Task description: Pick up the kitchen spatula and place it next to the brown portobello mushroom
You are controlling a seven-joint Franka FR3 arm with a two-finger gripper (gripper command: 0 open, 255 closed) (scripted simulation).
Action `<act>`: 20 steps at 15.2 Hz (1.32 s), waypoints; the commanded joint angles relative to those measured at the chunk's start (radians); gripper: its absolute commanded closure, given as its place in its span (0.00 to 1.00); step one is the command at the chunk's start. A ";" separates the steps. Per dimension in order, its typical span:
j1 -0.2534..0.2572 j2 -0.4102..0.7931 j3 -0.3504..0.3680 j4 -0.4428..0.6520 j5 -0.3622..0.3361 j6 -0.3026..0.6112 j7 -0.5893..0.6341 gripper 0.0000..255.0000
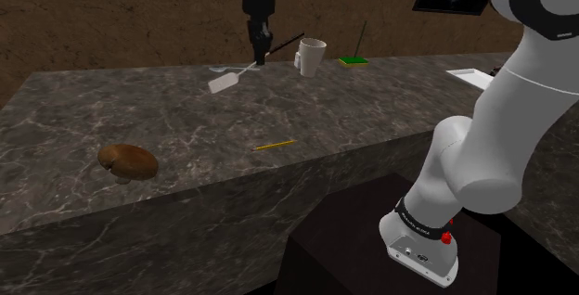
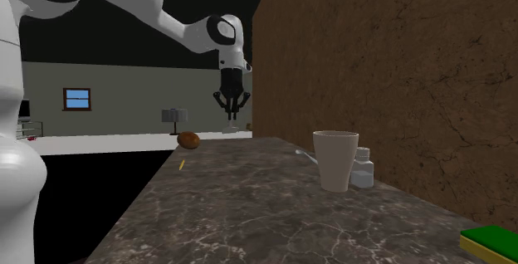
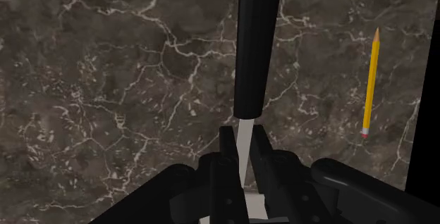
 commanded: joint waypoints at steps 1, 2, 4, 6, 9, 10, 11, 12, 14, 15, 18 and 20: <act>0.021 0.028 0.022 0.033 0.006 -0.008 0.043 1.00; 0.031 0.048 0.031 0.058 0.010 -0.013 0.061 1.00; 0.050 0.091 0.049 0.111 0.015 -0.026 0.098 1.00; 0.070 0.137 0.066 0.171 0.020 -0.041 0.133 1.00; 0.099 0.214 0.089 0.275 0.026 -0.070 0.185 1.00; 0.109 0.242 0.096 0.314 0.027 -0.082 0.201 1.00; 0.118 0.272 0.103 0.356 0.028 -0.094 0.218 1.00; 0.128 0.303 0.109 0.400 0.029 -0.109 0.234 1.00; 0.148 0.371 0.121 0.500 0.030 -0.141 0.265 1.00; 0.163 0.428 0.129 0.586 0.030 -0.171 0.287 1.00; 0.164 0.415 0.128 0.525 0.030 -0.123 0.288 1.00; 0.164 0.408 0.128 0.488 0.029 -0.093 0.289 1.00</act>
